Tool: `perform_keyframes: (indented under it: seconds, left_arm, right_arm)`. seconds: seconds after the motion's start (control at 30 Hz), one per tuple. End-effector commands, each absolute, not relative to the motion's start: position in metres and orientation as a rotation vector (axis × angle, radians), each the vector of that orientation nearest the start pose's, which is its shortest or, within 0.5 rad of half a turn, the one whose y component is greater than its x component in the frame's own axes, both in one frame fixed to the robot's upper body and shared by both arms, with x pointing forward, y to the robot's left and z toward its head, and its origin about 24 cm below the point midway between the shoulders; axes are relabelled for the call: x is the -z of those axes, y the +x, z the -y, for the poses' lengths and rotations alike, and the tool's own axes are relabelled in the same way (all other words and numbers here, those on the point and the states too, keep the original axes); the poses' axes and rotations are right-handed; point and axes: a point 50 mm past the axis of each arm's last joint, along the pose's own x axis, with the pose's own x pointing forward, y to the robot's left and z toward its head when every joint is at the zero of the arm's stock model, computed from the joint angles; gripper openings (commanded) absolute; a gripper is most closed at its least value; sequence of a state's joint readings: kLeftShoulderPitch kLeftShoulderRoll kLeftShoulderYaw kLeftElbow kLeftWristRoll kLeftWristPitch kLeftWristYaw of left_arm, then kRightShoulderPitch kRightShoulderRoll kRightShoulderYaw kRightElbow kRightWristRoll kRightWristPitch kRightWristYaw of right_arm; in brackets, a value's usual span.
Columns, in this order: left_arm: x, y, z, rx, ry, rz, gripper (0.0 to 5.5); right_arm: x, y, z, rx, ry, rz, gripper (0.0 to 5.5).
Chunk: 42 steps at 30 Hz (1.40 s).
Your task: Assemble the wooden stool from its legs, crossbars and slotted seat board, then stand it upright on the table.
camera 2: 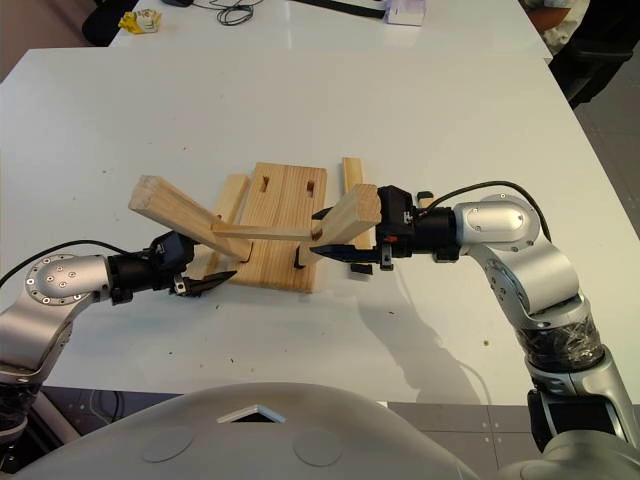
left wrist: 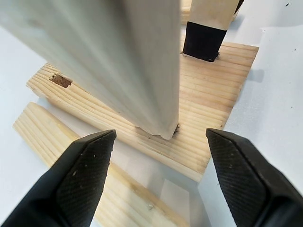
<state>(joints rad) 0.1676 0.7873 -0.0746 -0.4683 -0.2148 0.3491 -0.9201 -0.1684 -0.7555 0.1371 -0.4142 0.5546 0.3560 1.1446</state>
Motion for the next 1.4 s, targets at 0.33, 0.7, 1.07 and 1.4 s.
perform_keyframes:
  seconds: [0.33, 0.7, 1.07, 1.4]
  left_arm:
    - [-0.108, 0.203, -0.206, 1.094, 0.484, -0.372, 3.54]
    - [-0.114, 0.217, -0.215, 1.103, 0.51, -0.383, 3.54]
    - [-0.111, 0.219, -0.205, 1.155, 0.516, -0.375, 3.54]
    - [-0.105, 0.209, -0.187, 1.216, 0.504, -0.357, 3.54]
  right_arm:
    - [-0.134, 0.224, 0.161, -1.506, -0.342, -0.22, 2.02]
    - [-0.126, 0.228, 0.153, -1.511, -0.33, -0.228, 2.02]
    - [-0.117, 0.231, 0.143, -1.521, -0.329, -0.241, 2.02]
    - [-0.112, 0.243, 0.145, -1.531, -0.369, -0.282, 2.02]
